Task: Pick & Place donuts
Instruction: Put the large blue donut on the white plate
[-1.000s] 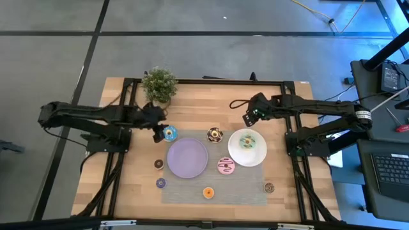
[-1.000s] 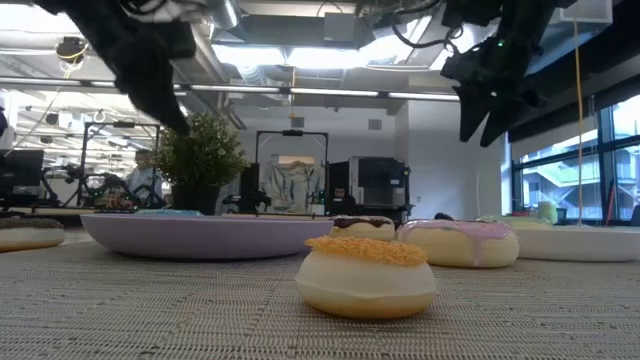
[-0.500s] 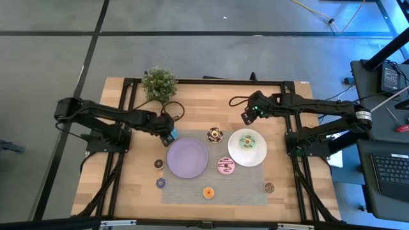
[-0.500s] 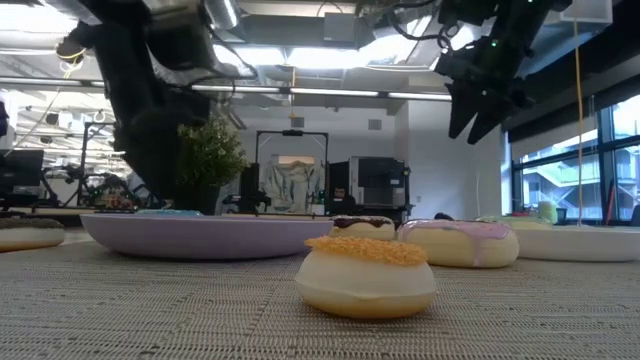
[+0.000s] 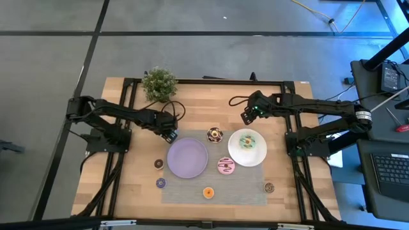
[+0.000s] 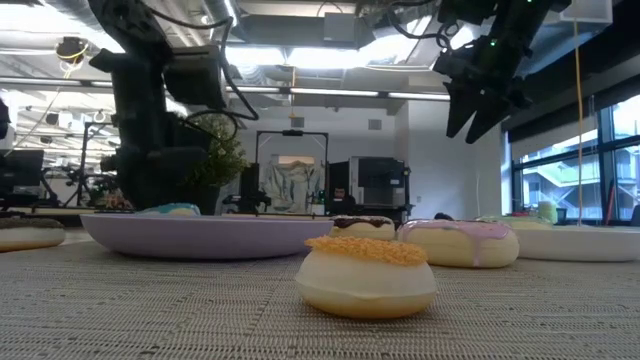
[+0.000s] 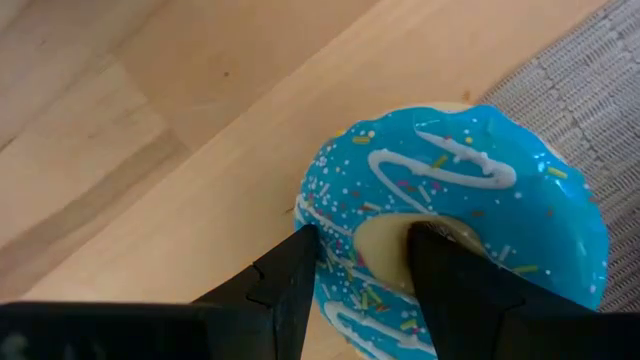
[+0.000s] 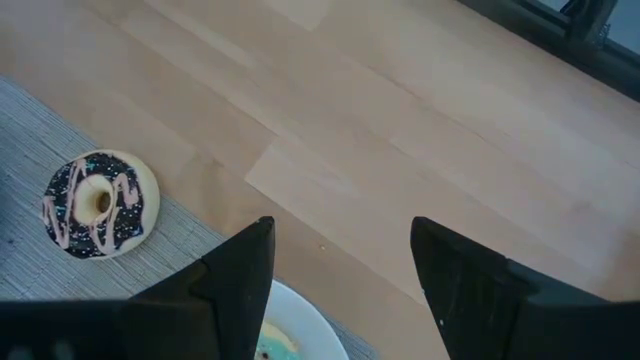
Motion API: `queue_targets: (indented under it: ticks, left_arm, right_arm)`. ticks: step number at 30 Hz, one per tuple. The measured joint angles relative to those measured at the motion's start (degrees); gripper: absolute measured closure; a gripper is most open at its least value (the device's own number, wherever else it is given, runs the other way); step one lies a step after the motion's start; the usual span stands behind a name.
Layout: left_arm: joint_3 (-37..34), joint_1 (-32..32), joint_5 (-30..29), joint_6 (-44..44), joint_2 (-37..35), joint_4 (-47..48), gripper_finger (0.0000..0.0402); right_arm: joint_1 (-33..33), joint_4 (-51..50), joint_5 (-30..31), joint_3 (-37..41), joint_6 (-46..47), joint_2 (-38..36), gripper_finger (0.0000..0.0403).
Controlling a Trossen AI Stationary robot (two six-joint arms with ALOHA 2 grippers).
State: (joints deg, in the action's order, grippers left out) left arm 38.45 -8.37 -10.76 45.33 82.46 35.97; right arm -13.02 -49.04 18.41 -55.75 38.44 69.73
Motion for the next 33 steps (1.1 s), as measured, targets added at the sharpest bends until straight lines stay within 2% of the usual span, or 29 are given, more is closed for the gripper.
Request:
queue_targets:
  ticks: [9,21,26,30,33]
  left_arm:
    - [0.0,-1.4,0.5,-0.1,0.0,0.0,0.0251]
    - [0.0,-1.6,0.4,-2.1,0.0,0.0,0.0337]
    - [-0.1,-1.6,1.2,-3.3,-0.1,-0.7,0.0360]
    - [1.0,-1.6,2.3,-5.1,-0.3,-1.1,0.0373]
    - [3.7,-1.6,2.5,-8.1,-0.4,-1.7,0.0379]
  right_arm:
    - [0.0,0.0,0.0,0.0,-0.1,0.0,0.0167]
    - [0.0,0.3,-0.2,0.0,-1.4,0.0,0.0166]
    - [0.3,9.4,-6.2,0.1,-4.4,0.1,0.0166]
    - [2.0,20.1,-6.1,0.1,-8.9,1.3,0.0166]
    - [2.7,24.4,-6.0,0.1,-10.7,2.7,0.0166]
